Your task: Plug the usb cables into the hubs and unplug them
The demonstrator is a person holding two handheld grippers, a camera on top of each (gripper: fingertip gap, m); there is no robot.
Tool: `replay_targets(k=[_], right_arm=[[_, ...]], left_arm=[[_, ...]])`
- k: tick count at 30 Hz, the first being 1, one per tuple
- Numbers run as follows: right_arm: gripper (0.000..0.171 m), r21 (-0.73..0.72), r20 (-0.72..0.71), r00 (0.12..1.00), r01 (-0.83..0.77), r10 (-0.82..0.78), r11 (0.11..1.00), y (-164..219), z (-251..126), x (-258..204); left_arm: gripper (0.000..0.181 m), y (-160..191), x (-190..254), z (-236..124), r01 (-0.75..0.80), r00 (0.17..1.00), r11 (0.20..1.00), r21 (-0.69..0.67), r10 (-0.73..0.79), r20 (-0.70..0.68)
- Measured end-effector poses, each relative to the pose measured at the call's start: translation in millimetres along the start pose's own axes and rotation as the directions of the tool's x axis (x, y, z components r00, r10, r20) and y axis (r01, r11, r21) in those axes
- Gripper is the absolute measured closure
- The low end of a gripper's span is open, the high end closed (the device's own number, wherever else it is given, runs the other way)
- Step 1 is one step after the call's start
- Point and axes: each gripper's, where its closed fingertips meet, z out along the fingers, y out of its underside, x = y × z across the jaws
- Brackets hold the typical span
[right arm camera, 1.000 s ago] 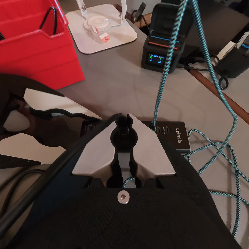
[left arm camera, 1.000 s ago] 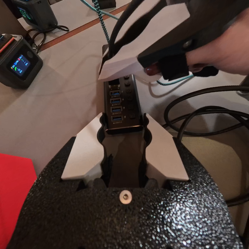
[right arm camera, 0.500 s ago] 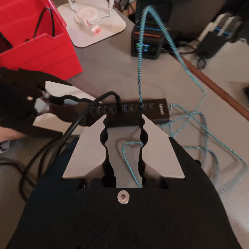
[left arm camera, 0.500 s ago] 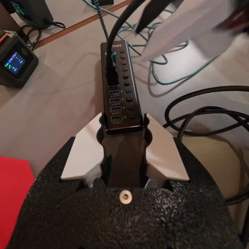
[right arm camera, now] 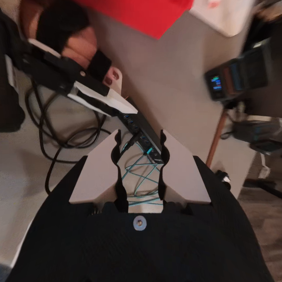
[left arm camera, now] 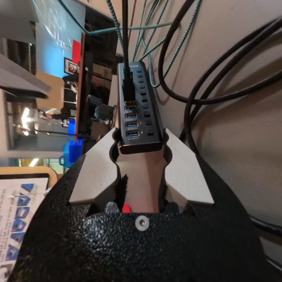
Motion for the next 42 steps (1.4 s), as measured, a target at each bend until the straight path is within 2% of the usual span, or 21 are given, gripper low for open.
replay_targets(k=[2,5,7,10,12,14,17,19,21,23,25,27,29,31,35,38,40,42], right_arm=[[0.121,-0.119,0.132,0.991,0.044,-0.028,0.992,8.7,21.6,-3.2],[0.117,-0.260,0.238,0.966,0.167,-0.104,0.951,25.7,54.2,-6.9],[0.112,-0.304,0.303,0.940,0.251,-0.157,0.919,34.7,72.0,-15.4],[0.117,-0.337,0.374,0.917,0.277,-0.142,0.900,42.9,90.6,-28.0],[0.134,-0.354,0.373,0.916,0.290,-0.150,0.889,47.7,99.6,-26.4],[0.136,-0.355,0.391,0.910,0.285,-0.135,0.890,48.1,101.1,-27.3],[0.142,-0.375,0.363,0.921,0.286,-0.144,0.882,49.7,97.7,-24.8],[0.145,-0.391,0.293,0.941,0.279,-0.169,0.877,52.4,88.1,-14.4],[0.146,-0.362,0.213,0.964,0.231,-0.161,0.903,51.6,72.2,-4.6],[0.146,-0.341,0.106,0.980,0.195,-0.169,0.920,52.2,50.2,9.0],[0.146,-0.308,-0.016,0.984,0.163,-0.176,0.937,51.0,25.3,22.9],[0.146,-0.254,-0.127,0.978,0.130,-0.167,0.958,46.3,-2.0,33.1],[0.146,-0.190,-0.233,0.961,0.105,-0.148,0.976,39.0,-31.9,41.7],[0.146,-0.122,-0.341,0.931,0.096,-0.133,0.988,29.0,-65.1,50.0],[0.146,-0.014,-0.573,0.812,0.127,-0.112,0.992,4.8,-142.1,69.0],[0.146,0.034,-0.719,0.691,0.150,-0.080,0.988,-11.8,-202.8,80.1],[0.146,0.088,-0.759,0.650,0.153,-0.034,0.984,-22.7,-235.9,81.0],[0.146,0.143,-0.783,0.622,0.156,0.015,0.977,-32.7,-264.6,80.4]], left_arm=[[0.126,-3.0,-0.4,-1.4,-0.062,0.998,0.998,0.022,0.062,0.023],[0.126,-8.0,-0.3,-4.6,-0.171,0.983,0.984,0.038,0.169,0.068],[0.126,-9.8,-0.2,-5.3,-0.207,0.976,0.978,0.041,0.203,0.084],[0.126,-9.6,-0.1,-5.1,-0.195,0.978,0.979,0.050,0.191,0.078],[0.126,-10.1,-0.1,-5.2,-0.204,0.976,0.978,0.050,0.200,0.082],[0.126,-10.3,0.1,-5.9,-0.208,0.975,0.977,0.050,0.203,0.088],[0.136,-14.4,-6.2,-13.2,-0.110,0.991,0.990,0.094,0.102,0.085],[0.140,-19.9,-19.0,-24.8,0.008,0.995,0.986,0.164,-0.025,0.099],[0.135,-17.8,-34.8,-34.0,0.187,0.974,0.959,0.214,-0.209,0.083],[0.130,-11.8,-45.0,-38.0,0.378,0.920,0.893,0.244,-0.393,0.014],[0.120,-9.5,-52.3,-40.4,0.567,0.820,0.779,0.267,-0.566,-0.089],[0.109,-11.9,-56.2,-43.3,0.733,0.678,0.618,0.285,-0.699,-0.229],[0.101,-16.3,-57.8,-46.3,0.840,0.542,0.465,0.281,-0.756,-0.368],[0.095,-20.4,-56.7,-46.9,0.889,0.456,0.376,0.260,-0.763,-0.458],[0.083,-38.1,-43.1,-50.3,0.901,0.431,0.367,0.232,-0.695,-0.575],[0.065,-54.2,-43.4,-59.7,0.914,0.400,0.330,0.235,-0.638,-0.658],[0.053,-56.7,-39.6,-59.9,0.900,0.419,0.381,0.213,-0.616,-0.667],[0.042,-51.0,-30.2,-55.5,0.861,0.461,0.482,0.160,-0.611,-0.643]])
